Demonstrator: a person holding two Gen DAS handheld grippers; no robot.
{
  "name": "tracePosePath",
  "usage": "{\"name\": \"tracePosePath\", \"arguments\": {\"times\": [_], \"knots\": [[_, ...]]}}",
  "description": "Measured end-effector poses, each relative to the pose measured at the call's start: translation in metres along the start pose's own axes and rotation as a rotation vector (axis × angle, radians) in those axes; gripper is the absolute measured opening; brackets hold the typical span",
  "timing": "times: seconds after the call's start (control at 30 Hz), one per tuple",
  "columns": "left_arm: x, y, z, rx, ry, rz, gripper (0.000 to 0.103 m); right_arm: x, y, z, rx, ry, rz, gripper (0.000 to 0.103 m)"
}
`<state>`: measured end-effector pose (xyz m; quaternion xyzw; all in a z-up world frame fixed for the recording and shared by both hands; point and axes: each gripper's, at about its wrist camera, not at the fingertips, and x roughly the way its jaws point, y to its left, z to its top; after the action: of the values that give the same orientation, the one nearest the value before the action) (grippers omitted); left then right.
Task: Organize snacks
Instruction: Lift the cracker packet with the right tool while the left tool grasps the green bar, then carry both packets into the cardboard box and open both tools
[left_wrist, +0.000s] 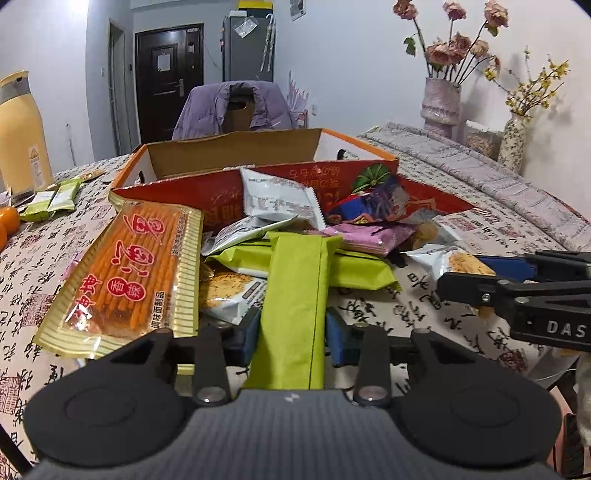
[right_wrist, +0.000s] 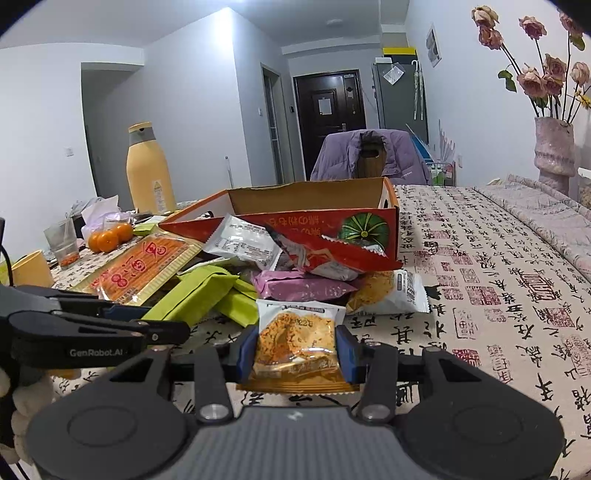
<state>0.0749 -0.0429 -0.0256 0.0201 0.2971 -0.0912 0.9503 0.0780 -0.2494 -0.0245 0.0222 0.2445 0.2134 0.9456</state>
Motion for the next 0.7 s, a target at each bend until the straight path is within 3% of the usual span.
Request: {"name": "tracePosePath", "arguments": {"times": [0.3, 0.7], "knots": [[-0.019, -0.003, -0.002, 0.005, -0.033, 0.000, 0.037, -0.005, 0.004, 0.001, -0.007, -0.009, 0.005, 0.044], [-0.047, 0.004, 0.017, -0.006, -0.134, 0.024, 0.037, -0.016, 0.023, 0.018, -0.050, -0.062, 0.013, 0.044]]}}
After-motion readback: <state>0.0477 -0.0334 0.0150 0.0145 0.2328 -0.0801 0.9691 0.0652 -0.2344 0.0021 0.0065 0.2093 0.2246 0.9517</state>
